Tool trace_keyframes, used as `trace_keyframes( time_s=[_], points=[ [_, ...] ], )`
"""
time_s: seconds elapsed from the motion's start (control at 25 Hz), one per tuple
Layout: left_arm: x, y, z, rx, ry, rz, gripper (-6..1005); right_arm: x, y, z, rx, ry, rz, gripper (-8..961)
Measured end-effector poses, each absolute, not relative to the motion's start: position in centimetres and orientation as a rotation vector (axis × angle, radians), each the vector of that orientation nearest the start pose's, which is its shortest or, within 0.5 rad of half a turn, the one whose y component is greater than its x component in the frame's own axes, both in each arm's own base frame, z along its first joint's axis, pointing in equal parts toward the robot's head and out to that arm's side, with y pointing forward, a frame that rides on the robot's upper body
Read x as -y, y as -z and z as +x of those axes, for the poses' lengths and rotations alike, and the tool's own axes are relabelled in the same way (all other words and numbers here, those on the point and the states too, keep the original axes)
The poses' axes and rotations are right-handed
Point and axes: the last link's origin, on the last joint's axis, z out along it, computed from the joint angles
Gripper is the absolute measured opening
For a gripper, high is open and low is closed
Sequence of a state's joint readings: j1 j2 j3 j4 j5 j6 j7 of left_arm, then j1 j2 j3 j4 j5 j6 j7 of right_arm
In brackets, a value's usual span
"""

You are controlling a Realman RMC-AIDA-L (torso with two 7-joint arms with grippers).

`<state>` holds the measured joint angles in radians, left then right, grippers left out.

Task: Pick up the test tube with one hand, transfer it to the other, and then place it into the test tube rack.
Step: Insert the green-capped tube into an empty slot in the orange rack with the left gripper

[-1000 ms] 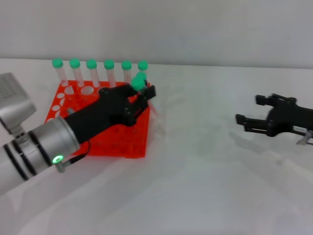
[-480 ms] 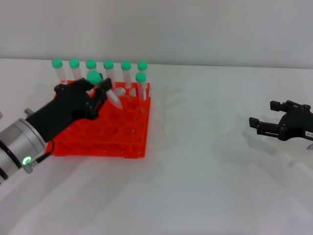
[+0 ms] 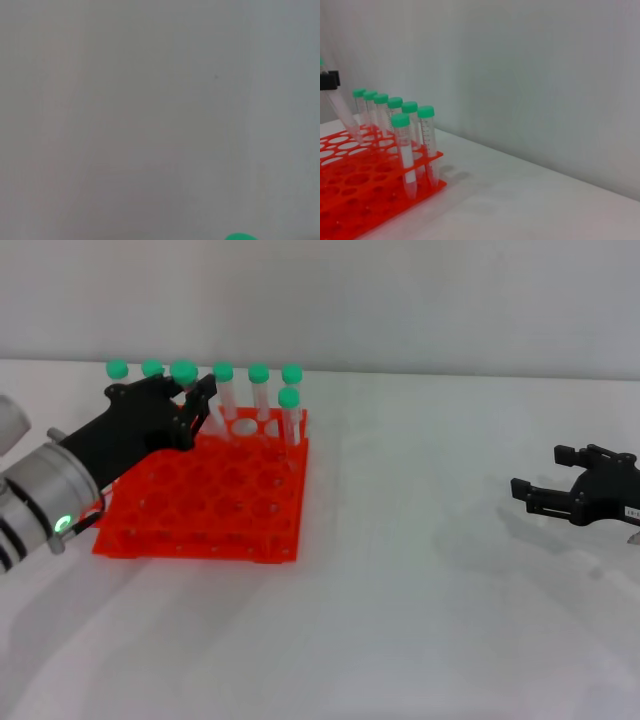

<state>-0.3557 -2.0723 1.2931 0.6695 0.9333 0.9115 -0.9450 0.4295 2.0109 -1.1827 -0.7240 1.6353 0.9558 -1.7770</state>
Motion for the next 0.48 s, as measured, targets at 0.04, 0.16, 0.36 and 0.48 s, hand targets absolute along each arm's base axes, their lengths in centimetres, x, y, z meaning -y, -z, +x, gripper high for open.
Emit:
trace_keyframes(
  time_s=[0.04, 0.16, 0.36, 0.48],
  points=[
    [-37.4, -0.5, -26.8, 0.517, 0.774, -2.064, 235, -38.0, -1.0, 27.9, -0.606, -0.505, -2.337, 859],
    [-38.1, -0.3, -26.2, 0.512, 0.771, -2.068, 237, -38.2, -1.0, 27.8, -0.602, -0.503, -2.336, 859],
    [-38.8, 0.1, -25.6, 0.521, 0.774, -2.080, 241, -38.2, -0.8, 27.7, -0.593, -0.502, -2.339, 859],
    [-39.0, 0.3, -25.4, 0.528, 0.778, -2.088, 243, -38.2, -0.8, 27.7, -0.594, -0.502, -2.338, 859]
  ],
)
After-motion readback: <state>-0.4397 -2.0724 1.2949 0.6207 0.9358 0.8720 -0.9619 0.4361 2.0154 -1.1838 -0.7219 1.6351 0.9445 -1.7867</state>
